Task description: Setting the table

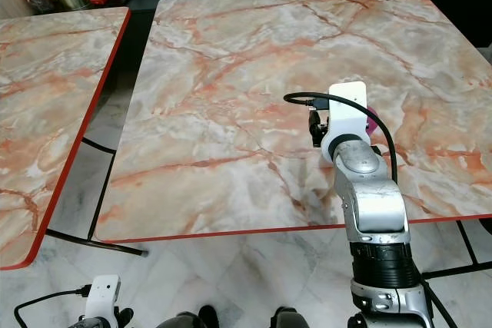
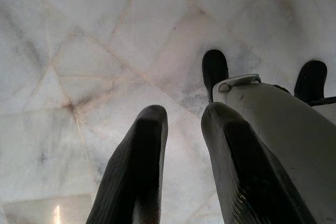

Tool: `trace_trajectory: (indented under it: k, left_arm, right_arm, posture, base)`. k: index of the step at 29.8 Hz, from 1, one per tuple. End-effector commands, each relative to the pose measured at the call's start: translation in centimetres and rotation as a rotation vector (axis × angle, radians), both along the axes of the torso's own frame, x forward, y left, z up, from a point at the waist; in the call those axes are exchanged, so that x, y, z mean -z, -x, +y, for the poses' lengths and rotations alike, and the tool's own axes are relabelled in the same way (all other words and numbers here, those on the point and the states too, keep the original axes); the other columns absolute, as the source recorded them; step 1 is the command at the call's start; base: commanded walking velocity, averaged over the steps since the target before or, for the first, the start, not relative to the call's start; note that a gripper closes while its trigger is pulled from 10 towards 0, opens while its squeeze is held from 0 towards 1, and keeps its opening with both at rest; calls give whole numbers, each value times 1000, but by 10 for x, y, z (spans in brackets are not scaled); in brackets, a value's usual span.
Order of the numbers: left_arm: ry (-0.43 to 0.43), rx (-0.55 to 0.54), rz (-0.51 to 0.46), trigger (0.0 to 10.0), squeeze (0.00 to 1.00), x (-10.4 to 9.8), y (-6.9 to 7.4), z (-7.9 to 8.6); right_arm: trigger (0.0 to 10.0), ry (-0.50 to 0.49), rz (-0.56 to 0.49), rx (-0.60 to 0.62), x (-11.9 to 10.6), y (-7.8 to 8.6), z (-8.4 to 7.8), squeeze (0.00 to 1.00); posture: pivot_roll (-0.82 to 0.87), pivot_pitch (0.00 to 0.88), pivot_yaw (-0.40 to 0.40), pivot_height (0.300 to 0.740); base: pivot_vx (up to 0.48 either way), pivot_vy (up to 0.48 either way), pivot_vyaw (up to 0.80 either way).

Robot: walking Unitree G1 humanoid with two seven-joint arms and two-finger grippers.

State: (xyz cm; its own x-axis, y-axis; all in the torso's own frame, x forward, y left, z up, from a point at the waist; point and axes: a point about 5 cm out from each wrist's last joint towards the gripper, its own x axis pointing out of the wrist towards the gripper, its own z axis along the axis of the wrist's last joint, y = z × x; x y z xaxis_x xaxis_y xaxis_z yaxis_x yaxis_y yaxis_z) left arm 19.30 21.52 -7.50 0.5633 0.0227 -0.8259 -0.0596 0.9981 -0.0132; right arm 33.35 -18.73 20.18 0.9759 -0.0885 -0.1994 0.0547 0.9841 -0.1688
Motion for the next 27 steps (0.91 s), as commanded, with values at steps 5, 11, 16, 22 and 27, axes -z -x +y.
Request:
trace_trajectory:
  k: [5, 11, 16, 22, 27]
  left_arm:
    - [-9, 4, 37, 10000, 0, 4, 8, 4]
    - [-4, 4, 38, 10000, 0, 4, 8, 3]
    - [0, 1, 40, 10000, 0, 4, 9, 3]
    - [5, 2, 43, 10000, 0, 4, 9, 3]
    - [10, 6, 46, 10000, 0, 4, 9, 3]
  right_arm:
    - [0, -2, 12, -7, 3, 0, 1, 0]
    - [0, 0, 12, -2, 3, 0, 0, 0]
    - [0, 6, 13, 4, 2, 0, -1, 0]
    - [0, 10, 16, 12, 3, 0, -3, 0]
    - [0, 12, 18, 18, 3, 0, -4, 0]
  posture:
    - [-120, 187, 84, 740]
    - [-117, 187, 83, 740]
    - [-115, 189, 83, 740]
    - [-114, 189, 84, 740]
    - [-113, 190, 85, 740]
  base:
    - [0, 0, 0]
    - [0, 0, 0]
    - [0, 0, 0]
    - [0, 0, 0]
    - [0, 0, 0]
